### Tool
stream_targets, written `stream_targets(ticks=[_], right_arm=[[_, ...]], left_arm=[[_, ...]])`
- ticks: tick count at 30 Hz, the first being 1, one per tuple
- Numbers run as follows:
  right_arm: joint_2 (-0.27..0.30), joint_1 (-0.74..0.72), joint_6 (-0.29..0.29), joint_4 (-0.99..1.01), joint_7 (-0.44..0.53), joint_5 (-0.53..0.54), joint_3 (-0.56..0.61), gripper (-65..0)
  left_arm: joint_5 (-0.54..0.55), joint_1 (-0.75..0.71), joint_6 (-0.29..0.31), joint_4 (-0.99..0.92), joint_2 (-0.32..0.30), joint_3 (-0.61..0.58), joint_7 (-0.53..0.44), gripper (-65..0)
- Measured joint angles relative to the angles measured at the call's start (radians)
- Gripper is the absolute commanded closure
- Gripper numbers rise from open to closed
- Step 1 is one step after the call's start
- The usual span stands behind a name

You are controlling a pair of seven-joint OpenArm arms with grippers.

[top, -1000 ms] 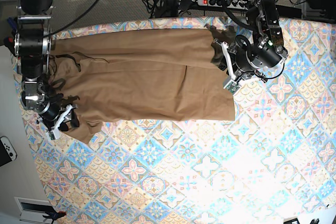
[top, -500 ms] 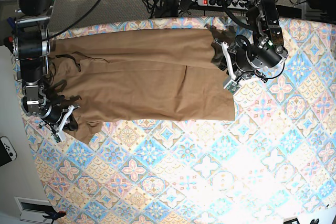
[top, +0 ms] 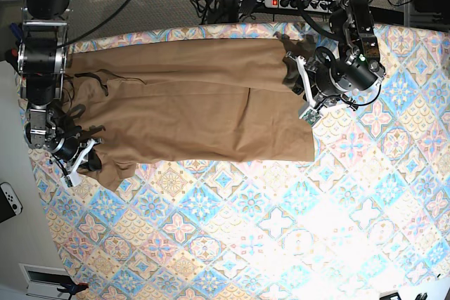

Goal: Layout the t-shirt on the table in an organized manner, then fold the t-shirt properly
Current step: 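Release the shirt ends and move both grippers toward the shirt's long edge, then grasp the long edge of the brown shirt with the right gripper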

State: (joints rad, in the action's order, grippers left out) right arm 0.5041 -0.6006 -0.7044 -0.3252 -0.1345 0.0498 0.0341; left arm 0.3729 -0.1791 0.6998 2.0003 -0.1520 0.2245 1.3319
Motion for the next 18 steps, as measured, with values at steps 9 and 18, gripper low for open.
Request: stream_targets(ticks=[9,18], right_arm=[[0.000,0.041,0.008,-0.234,-0.233,-0.071,-0.196,0.0],[-0.008,0.211,-0.002,-0.619,-0.427,-0.079,-0.249,0.0]], left_arm=[[0.000,0.004,0.000,0.000,0.000,0.000,0.000,-15.6],[0.001,0.006,0.000,0.000,0.001,0.000,-0.003,-15.6]])
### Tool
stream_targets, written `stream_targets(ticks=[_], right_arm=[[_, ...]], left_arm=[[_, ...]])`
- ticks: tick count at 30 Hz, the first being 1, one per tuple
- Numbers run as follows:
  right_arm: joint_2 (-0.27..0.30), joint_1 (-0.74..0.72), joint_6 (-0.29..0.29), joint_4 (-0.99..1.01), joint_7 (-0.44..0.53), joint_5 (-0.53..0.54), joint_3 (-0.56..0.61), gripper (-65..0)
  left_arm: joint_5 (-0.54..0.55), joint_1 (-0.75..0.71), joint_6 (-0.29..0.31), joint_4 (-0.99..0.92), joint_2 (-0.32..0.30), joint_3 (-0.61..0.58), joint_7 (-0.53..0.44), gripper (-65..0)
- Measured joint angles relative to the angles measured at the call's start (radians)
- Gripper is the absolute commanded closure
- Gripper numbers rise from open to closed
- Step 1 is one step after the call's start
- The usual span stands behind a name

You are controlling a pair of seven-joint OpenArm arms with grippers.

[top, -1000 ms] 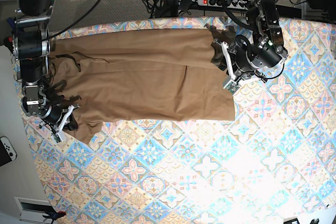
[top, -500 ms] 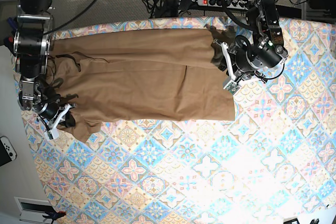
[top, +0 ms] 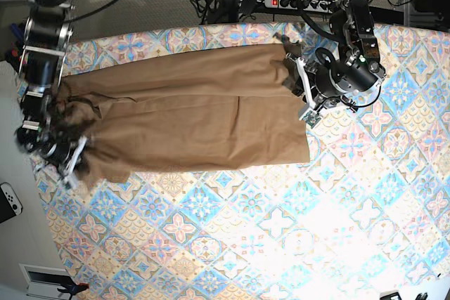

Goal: Layout the t-shirt on the table in an organized manner, then fold the t-shirt properly
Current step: 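Grasp the long edge of the brown shirt with the right gripper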

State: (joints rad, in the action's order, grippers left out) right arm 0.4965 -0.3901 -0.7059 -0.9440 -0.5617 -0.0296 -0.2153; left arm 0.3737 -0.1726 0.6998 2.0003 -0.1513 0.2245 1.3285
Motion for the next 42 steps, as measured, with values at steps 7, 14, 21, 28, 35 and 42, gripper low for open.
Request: stream_targets(ticks=[7,14,21,28,35,42], right_arm=[[-0.002,0.089,0.003,-0.134,0.014,0.030,-0.083,0.0],[0.000,0.180,0.007,-0.248,0.028,0.039,-0.188,0.0],[-0.066,0.257,-0.004,-0.252,0.003,0.026,-0.188,-1.9],[-0.051,0.268,0.010,-0.255,0.002,0.021,-0.202,-27.1],[-0.058,0.267,0.001,-0.371,0.004,0.024,-0.285,-33.4],[-0.056,0.260,0.005,-0.332,0.005,0.025,-0.321,-36.4]], left_arm=[[-0.001,-0.001,0.000,0.000,0.001,0.000,0.000,-15.6],[-0.001,0.000,0.000,0.000,0.002,0.000,0.000,-15.6],[-0.001,0.000,0.000,0.000,0.001,0.000,0.000,-15.6],[-0.001,0.000,0.000,0.000,0.001,-0.001,0.000,-15.6],[-0.001,0.000,0.000,0.000,0.001,-0.002,0.000,-15.6],[-0.001,0.000,0.000,0.000,0.001,-0.002,0.000,-15.6]])
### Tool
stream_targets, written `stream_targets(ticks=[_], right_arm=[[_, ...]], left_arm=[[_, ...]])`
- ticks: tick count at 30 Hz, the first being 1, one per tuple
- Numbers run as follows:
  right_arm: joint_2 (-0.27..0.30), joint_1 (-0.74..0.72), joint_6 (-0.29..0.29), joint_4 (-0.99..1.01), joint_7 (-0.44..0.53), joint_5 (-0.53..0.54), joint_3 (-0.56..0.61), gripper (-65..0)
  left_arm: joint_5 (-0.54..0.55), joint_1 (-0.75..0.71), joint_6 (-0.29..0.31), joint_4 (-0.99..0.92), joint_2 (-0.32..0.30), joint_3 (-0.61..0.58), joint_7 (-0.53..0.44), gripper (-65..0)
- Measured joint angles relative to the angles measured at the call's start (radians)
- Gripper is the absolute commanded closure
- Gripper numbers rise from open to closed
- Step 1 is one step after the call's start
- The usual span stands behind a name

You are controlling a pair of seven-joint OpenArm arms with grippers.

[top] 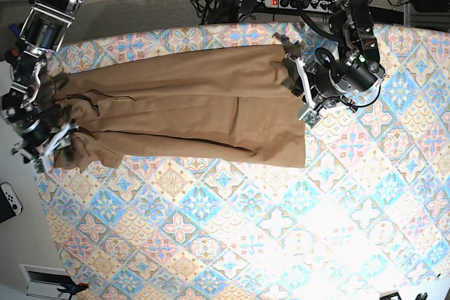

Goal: Layout the t-shirt on the table in an organized manner, then fold the t-shirt properly
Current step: 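Grasp the long edge of the brown shirt with the right gripper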

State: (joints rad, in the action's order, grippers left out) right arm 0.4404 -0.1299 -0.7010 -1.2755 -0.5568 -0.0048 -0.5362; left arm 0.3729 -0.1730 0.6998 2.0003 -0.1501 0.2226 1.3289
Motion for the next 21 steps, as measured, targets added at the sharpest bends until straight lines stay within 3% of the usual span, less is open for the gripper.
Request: stream_targets(ticks=[8,21], right_arm=[[0.000,0.002,0.001,0.116,0.001,-0.002,0.002,-35.9],[0.000,-0.048,0.001,0.117,-0.008,-0.008,0.008,-35.9]], left_arm=[[0.000,0.000,0.000,0.000,0.000,-0.002,0.000,-15.6],[0.000,-0.002,0.000,0.000,0.000,-0.002,0.000,-15.6]])
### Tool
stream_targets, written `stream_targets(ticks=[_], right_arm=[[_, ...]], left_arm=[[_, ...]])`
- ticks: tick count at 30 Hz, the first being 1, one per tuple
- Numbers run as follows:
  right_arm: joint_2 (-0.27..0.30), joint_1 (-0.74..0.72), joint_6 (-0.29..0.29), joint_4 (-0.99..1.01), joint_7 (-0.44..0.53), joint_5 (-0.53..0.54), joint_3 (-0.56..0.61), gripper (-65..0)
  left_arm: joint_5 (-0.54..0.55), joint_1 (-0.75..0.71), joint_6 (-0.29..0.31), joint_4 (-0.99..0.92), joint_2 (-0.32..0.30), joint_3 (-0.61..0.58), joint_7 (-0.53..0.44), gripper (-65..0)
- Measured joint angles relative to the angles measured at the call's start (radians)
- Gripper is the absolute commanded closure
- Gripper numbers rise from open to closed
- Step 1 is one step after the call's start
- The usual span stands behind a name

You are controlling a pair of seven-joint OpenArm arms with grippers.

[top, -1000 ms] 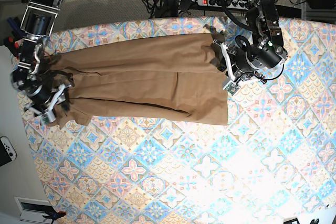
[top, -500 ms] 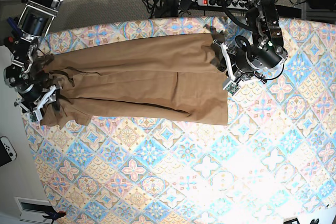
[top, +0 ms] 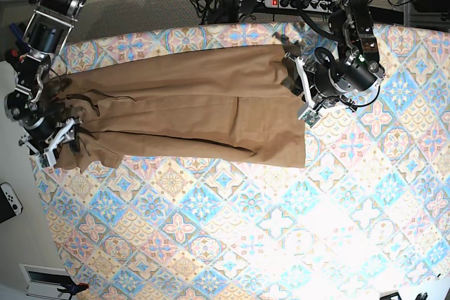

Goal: Layout the t-shirt on the table in an organized manner, then fold the t-shirt properly
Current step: 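Grasp the long edge of the brown shirt with the right gripper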

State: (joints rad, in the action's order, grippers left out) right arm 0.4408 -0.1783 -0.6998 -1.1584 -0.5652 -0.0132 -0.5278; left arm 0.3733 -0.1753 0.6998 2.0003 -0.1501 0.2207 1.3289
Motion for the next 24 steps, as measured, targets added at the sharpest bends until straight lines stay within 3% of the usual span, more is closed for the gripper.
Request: stream_targets(ticks=[7,14,24], right_arm=[[0.002,-0.070,-0.002,-0.008,0.021,0.011,0.127,-35.9],[0.003,-0.063,0.000,0.002,0.011,0.005,0.142,-35.9],[0.004,-0.114,0.003,0.165,0.119,0.006,0.187,-35.9]], left_arm=[[0.001,0.000,0.000,0.000,0.000,0.000,0.000,-15.6],[0.004,-0.003,0.000,0.000,0.001,0.000,0.000,-15.6],[0.004,-0.003,0.000,0.000,0.000,0.000,0.000,-15.6]])
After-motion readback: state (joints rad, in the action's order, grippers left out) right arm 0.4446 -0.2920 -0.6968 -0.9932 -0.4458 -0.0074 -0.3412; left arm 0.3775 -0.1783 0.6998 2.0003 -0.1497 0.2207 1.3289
